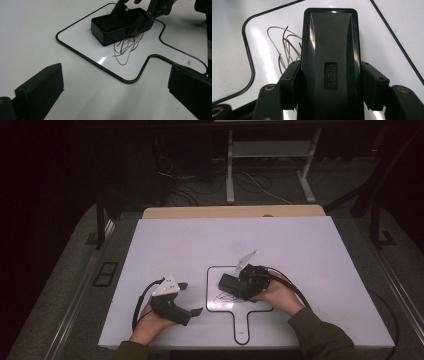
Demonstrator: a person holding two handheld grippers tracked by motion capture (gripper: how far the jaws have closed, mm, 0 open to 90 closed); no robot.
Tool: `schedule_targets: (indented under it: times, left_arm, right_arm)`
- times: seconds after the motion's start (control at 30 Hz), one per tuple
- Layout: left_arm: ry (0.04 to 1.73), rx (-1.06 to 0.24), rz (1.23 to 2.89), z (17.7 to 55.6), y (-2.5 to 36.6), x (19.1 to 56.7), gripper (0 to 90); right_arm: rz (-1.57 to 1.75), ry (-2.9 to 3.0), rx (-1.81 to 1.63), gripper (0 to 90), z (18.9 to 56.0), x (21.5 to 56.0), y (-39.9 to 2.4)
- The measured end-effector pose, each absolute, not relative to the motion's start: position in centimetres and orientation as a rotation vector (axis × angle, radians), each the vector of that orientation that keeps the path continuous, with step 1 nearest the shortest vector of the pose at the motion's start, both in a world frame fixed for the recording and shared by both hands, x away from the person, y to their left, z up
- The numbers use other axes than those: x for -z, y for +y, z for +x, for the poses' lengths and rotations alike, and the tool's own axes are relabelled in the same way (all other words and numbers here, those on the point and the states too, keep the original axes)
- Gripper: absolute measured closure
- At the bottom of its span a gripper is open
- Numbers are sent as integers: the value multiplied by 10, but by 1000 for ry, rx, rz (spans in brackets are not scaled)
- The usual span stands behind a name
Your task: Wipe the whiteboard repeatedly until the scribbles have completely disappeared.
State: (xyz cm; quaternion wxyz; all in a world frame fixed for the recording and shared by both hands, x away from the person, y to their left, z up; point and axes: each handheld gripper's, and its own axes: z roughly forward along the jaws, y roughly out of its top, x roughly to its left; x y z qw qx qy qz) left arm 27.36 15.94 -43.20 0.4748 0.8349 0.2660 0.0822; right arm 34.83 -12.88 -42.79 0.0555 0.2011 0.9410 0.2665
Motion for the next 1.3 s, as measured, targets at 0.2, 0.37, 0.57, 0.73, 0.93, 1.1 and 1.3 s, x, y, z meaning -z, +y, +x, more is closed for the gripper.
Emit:
schedule_targets:
  times: [0.2,0.37,0.57,0.73,0.93,1.1,1.3]
  left_arm:
    - [652,-198,2038,274,159,432,0]
    - [650,-197,2038,273,159,432,0]
    - [646,-196,2043,273,159,432,0]
    - [650,-197,2043,273,159,432,0]
    - [652,-198,2042,273,159,432,0]
    - [652,-197,2042,273,159,432,0]
    - [651,-197,2042,273,159,432,0]
  right_arm:
    - [582,2859,-791,387,342,427,-123]
    - [520,2882,-787,388,334,426,-113]
    - [446,2921,-794,388,324,426,-103]
    - [472,2915,-797,388,327,426,-104]
    - [549,2878,-780,388,338,426,-116]
    - [629,2849,-769,388,347,426,-130]
    - [659,2836,-758,387,350,426,-136]
